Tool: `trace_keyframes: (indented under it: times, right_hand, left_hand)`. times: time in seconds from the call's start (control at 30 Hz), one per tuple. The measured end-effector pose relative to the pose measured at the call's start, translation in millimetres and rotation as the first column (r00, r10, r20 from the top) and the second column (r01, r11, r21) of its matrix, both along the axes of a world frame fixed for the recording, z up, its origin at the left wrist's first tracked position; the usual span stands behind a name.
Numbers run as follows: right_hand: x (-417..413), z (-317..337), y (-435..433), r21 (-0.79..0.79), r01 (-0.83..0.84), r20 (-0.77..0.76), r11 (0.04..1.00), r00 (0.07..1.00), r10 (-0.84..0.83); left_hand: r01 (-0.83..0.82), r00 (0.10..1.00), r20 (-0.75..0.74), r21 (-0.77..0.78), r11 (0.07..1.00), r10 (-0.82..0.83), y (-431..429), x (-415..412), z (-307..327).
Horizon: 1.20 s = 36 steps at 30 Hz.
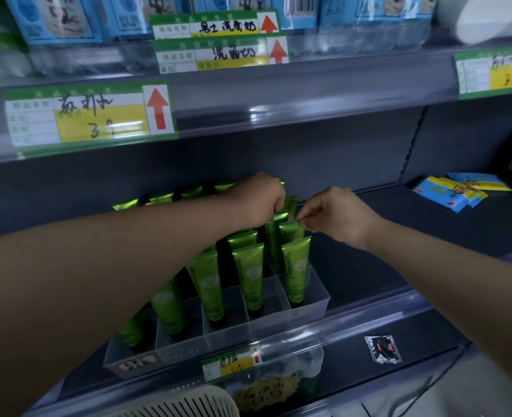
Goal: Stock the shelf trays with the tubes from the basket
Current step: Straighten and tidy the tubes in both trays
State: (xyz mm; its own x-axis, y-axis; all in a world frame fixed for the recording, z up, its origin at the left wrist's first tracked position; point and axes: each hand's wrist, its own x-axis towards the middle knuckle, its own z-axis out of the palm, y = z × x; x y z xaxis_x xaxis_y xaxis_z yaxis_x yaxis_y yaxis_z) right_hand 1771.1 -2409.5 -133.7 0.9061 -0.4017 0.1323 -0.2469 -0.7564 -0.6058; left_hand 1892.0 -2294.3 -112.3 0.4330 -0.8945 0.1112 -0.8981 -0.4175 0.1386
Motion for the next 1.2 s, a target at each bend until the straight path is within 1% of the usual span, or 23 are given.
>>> trace_keyframes:
  times: [0.2,0.4,0.7,0.83,0.97,1.2]
  right_hand:
    - [2,0,1,0.048,-0.002,0.007,0.999,1.0,0.001]
    - [4,-1,6,0.093,-0.013,0.006,0.996,1.0,0.013]
    - [7,-3,11,0.098,-0.03,0.021,0.995,0.999,0.028]
    - [7,-5,8,0.118,-0.026,0.018,0.993,1.0,0.024]
    - [3,-6,7,0.179,-0.043,0.007,0.983,0.999,0.043]
    - [-10,-2,3,0.195,-0.058,0.065,0.979,0.997,0.046]
  left_hand:
    - [-0.044,0.999,0.007,-0.02,0.999,0.045,-1,2,-5]
    - [-0.036,0.999,0.03,-0.044,0.998,0.037,1,3,-5]
    - [-0.033,0.998,0.052,-0.047,0.998,0.036,3,1,-7]
    - [-0.037,0.998,0.039,-0.074,0.997,0.04,5,0,-9]
    - [-0.03,0.999,0.024,-0.09,0.995,0.032,8,-1,-8]
    - [-0.039,0.999,-0.022,-0.112,0.993,0.037,13,0,-3]
